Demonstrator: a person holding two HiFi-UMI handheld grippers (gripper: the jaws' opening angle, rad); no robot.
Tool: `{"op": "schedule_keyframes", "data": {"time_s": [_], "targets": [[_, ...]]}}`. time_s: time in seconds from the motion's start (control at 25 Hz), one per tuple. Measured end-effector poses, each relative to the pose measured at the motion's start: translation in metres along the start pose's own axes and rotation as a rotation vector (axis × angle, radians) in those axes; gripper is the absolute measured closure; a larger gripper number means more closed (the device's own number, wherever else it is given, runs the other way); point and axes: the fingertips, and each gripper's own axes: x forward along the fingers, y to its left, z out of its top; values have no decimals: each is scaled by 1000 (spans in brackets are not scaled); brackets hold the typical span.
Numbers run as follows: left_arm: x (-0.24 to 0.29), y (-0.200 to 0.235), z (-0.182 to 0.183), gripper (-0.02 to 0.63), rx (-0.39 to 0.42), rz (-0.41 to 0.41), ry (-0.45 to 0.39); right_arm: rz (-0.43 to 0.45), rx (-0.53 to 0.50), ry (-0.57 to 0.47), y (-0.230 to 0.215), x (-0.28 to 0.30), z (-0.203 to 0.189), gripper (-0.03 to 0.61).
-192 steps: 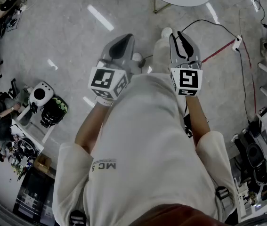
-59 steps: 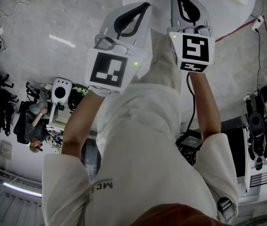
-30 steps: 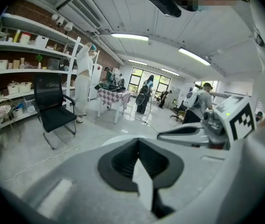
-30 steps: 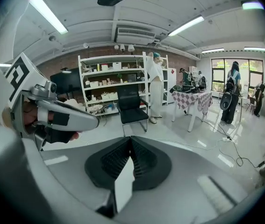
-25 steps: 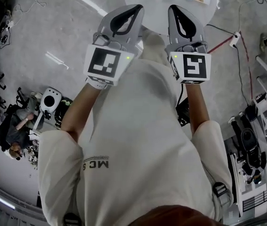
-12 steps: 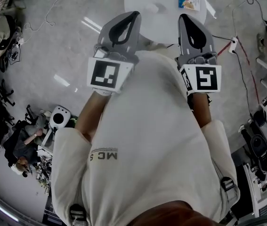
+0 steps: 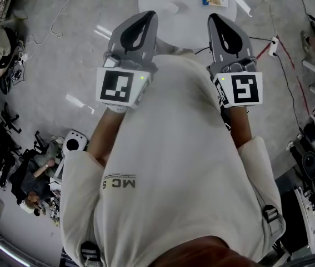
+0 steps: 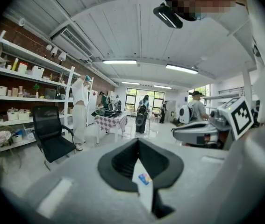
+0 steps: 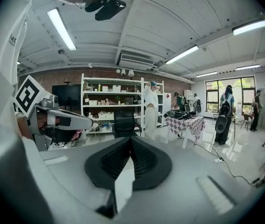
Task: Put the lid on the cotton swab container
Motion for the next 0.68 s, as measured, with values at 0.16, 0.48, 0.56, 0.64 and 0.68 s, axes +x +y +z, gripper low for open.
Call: {"op": "schedule_keyframes", "data": {"time_s": [0.16, 0.48, 0.56, 0.64, 0.68], "targets": [[8, -8, 0, 614, 3, -7, 0, 2, 2, -3, -10, -4, -1, 584], [4, -4, -11, 614, -12, -3, 34, -16, 34, 17, -9, -3, -7, 584], [4, 1, -15, 614, -10, -5, 46, -16, 37, 28, -8, 1, -10, 584], [5, 6, -17, 614, -12, -10, 48, -17, 35, 36, -7, 5, -12, 584], [6, 9, -17, 614, -12, -13, 48, -18, 34, 40, -6, 7, -13, 584]]}}
